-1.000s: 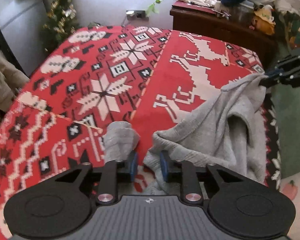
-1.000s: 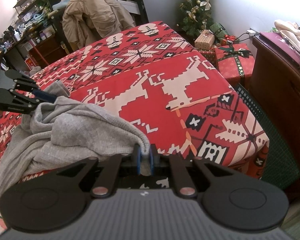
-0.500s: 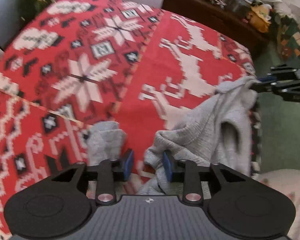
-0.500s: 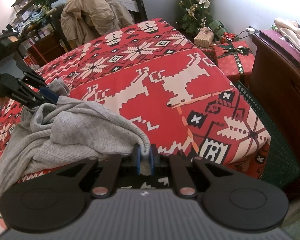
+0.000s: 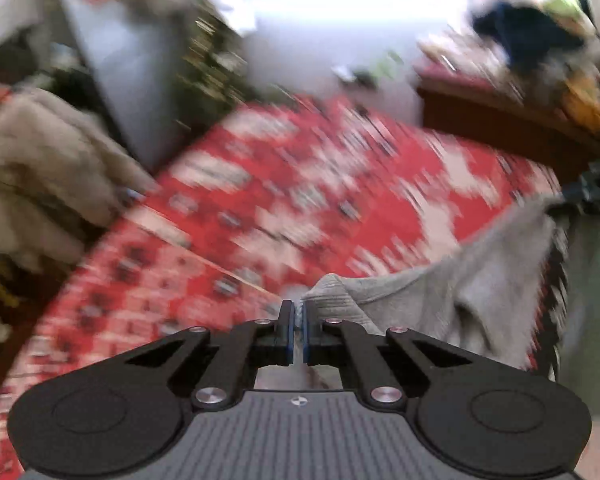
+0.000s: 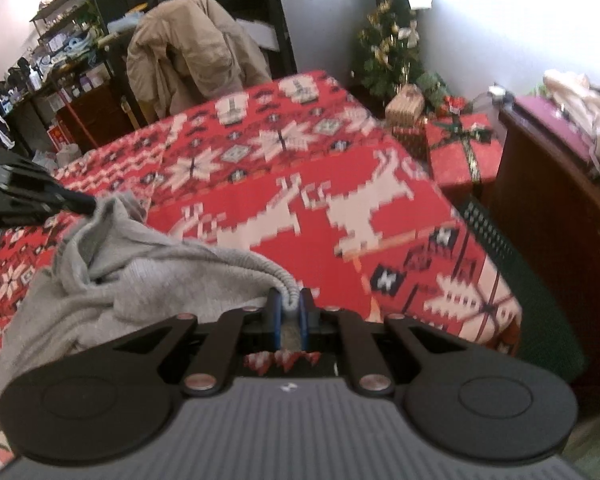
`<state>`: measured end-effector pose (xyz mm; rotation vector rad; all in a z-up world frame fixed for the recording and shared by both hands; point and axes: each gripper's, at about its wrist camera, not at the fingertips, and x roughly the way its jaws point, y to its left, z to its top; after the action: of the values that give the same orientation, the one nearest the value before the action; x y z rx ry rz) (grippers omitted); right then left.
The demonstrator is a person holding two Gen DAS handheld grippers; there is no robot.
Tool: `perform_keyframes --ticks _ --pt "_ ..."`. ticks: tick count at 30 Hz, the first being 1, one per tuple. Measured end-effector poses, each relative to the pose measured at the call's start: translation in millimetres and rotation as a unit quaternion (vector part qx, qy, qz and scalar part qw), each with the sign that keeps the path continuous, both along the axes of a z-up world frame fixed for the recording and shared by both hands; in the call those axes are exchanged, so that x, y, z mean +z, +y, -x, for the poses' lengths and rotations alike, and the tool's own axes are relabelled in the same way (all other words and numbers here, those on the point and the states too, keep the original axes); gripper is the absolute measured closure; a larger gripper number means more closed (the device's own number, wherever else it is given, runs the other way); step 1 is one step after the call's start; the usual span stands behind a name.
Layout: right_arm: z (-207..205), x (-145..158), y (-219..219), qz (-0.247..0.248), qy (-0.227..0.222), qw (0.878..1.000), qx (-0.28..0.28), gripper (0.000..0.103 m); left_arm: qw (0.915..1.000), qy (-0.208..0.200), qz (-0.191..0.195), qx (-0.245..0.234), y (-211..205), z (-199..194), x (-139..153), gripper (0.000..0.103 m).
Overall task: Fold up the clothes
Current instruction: 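Raise the shirt high with both tools and shake it open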
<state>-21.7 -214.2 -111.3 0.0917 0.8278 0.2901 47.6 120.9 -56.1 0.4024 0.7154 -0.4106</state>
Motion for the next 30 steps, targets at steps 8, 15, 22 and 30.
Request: perform_keyframes --ticks 8,15,22,30 --pt "-12 89 41 0.019 -0.125 0.991 0.044 0.095 0.9814 -0.163 0.040 0.094 43 41 107 0.099" --pt "-7 213 90 0.028 -0.267 0.959 0.086 0.095 0.9376 -0.298 0.068 0.166 79 114 202 0.099" --pt "41 311 134 0.056 -0.375 0.917 0.123 0.095 0.8984 -0.380 0.095 0.199 96 192 252 0.099" --pt "111 370 151 0.046 -0.424 0.893 0.142 0.095 0.8768 -0.424 0.100 0.204 100 255 284 0.099"
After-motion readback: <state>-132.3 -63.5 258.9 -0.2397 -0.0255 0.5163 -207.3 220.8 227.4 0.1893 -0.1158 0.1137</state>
